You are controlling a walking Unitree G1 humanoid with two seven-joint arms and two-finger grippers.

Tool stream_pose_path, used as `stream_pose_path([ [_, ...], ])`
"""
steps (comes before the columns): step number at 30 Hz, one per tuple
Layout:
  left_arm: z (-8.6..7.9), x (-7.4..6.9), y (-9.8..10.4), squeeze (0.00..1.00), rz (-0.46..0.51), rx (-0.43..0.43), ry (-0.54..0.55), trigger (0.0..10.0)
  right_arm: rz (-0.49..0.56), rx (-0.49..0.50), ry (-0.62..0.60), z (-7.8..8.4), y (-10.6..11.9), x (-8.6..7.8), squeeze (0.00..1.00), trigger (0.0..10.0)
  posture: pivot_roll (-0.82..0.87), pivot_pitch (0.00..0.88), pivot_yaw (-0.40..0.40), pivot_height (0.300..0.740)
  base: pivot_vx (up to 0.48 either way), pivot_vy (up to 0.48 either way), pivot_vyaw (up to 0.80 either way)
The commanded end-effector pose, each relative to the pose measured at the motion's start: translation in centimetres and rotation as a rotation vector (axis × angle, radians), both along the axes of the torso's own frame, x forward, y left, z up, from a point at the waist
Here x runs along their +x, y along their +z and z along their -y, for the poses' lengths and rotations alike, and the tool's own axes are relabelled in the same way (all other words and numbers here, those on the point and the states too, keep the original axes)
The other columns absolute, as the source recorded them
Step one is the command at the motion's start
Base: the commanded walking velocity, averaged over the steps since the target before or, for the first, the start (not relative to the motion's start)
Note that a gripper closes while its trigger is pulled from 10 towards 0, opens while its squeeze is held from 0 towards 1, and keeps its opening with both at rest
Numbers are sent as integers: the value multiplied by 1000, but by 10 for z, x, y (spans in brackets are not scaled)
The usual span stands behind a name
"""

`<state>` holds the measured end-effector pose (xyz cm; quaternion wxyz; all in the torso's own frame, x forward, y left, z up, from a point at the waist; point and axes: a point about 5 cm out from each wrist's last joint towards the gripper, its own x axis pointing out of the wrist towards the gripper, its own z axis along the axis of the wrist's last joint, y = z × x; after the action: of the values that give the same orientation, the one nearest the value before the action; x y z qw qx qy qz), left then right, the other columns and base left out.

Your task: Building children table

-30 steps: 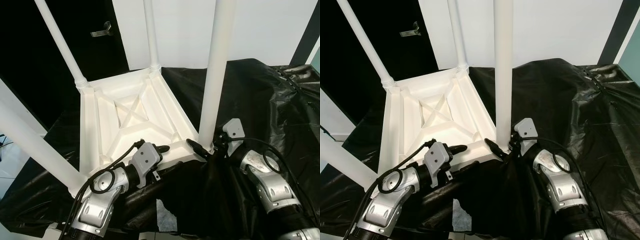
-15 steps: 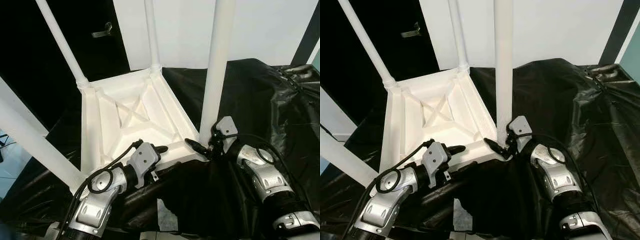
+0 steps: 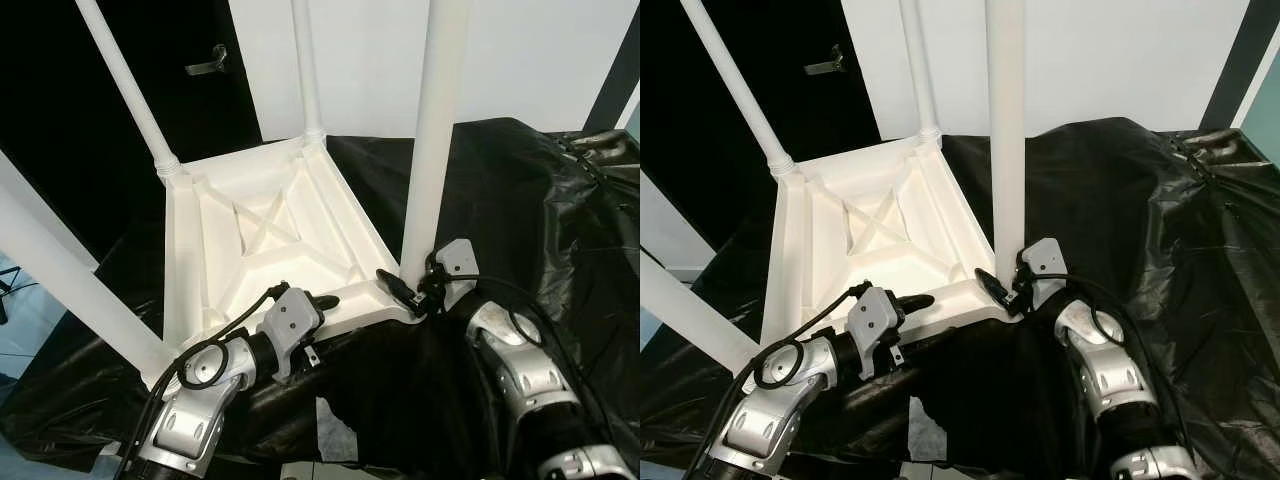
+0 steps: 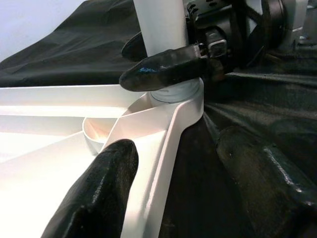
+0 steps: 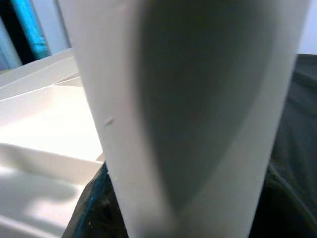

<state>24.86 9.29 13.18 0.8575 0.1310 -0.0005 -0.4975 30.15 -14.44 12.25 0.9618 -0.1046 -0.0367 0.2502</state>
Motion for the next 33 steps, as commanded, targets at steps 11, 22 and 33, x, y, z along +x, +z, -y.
stream_pose_path([
  [11, 0, -2, -2, 0, 0, 8, 11, 10000, -70, 65, -376, -8, -20, -13, 0, 10000, 30, 0, 91, 740, 0, 0, 0],
  [22, 5, 0, -2, 0, 2, 6, -7, 10000, -50, 128, -546, -23, -13, -25, 0, 10000, 10, 0, 95, 740, 0, 0, 0],
  [33, 5, 0, -1, 0, 3, 6, -6, 10000, -42, 118, -564, -25, -8, -27, 1000, 10000, 10, 0, 96, 740, 0, 0, 0],
])
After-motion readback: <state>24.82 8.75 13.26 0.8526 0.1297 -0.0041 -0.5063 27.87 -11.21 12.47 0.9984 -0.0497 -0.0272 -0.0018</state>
